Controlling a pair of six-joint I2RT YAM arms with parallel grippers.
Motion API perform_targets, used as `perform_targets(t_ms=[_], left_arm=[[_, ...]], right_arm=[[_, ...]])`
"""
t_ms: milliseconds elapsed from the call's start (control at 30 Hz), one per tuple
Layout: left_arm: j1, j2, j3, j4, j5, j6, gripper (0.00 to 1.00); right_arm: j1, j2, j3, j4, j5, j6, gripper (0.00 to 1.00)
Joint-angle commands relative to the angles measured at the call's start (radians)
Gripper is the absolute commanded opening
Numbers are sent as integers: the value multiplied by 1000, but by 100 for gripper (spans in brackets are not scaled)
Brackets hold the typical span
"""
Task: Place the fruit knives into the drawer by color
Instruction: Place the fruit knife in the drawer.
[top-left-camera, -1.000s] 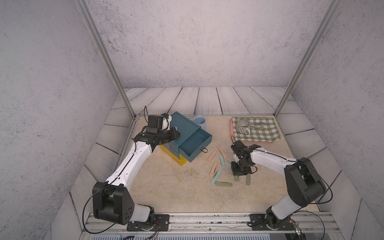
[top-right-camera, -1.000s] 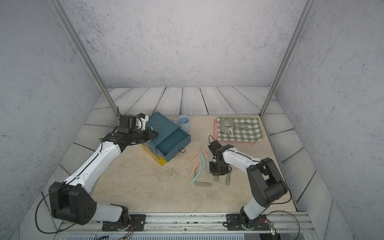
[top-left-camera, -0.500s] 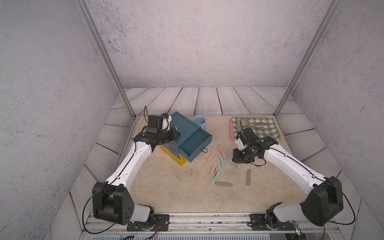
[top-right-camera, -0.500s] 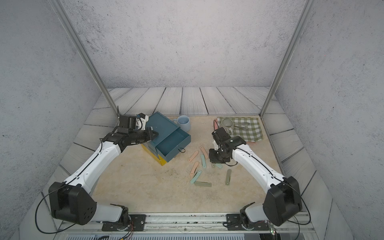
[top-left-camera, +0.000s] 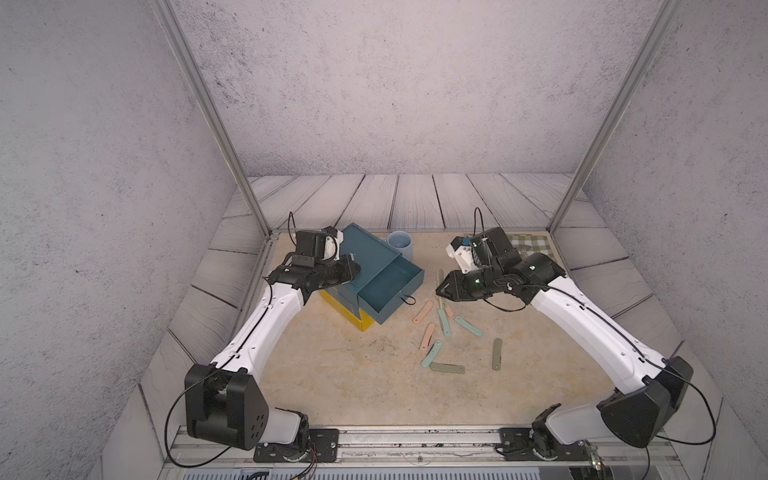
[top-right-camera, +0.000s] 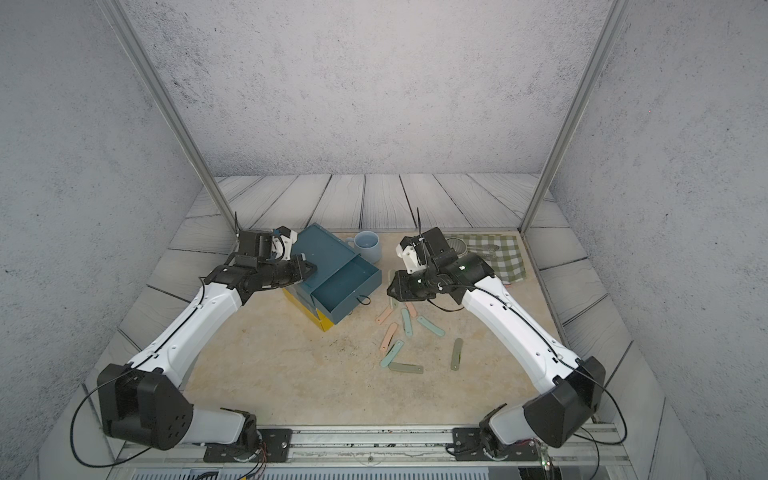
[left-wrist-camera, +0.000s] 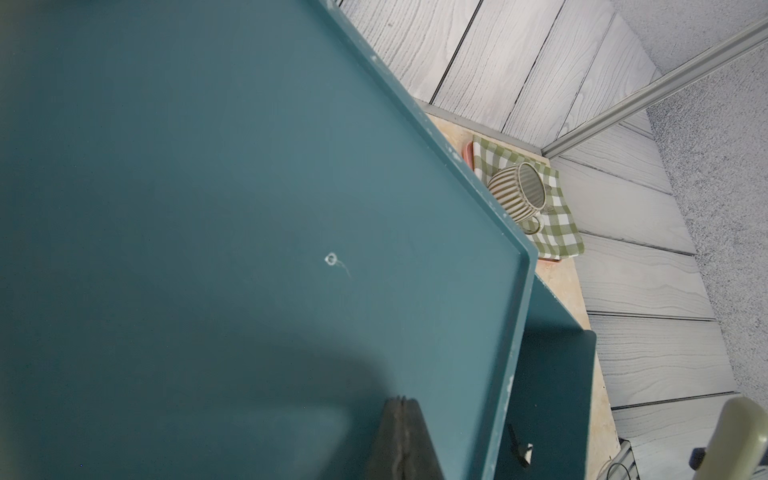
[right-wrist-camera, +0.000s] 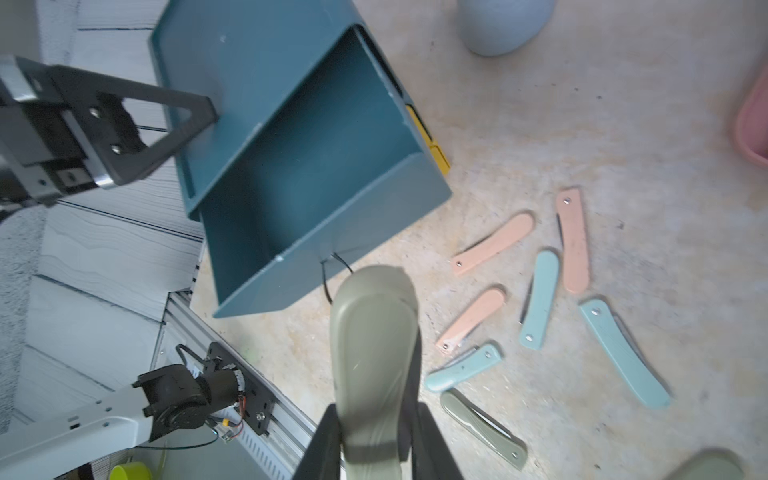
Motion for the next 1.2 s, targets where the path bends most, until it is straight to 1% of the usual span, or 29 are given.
perform_targets(t_ms=[0,167,367,467,667,833,1167], left_arm=[[3,13,-37,-88,-27,7,0],[4,11,-38,-87,-27,7,0],[4,10,-44,-84,-23,7,0],[4,8,-47,-85,-23,5,0],[4,8,-49,-82,-23,6,0],[4,8,-52,-80,-22,7,0],[4,8,-54,-73,-18,2,0]], right_arm=[[27,59,67,66,-45,32,19],[59,145,153,103,-54,50,20],[76,213,204,171,-65,93,20],[80,239,204,209,-63,126,20],[93,279,174,308,-51,252,20],[100,291,186,295,-13,282,20],[114,275,147,274,40,332,20]])
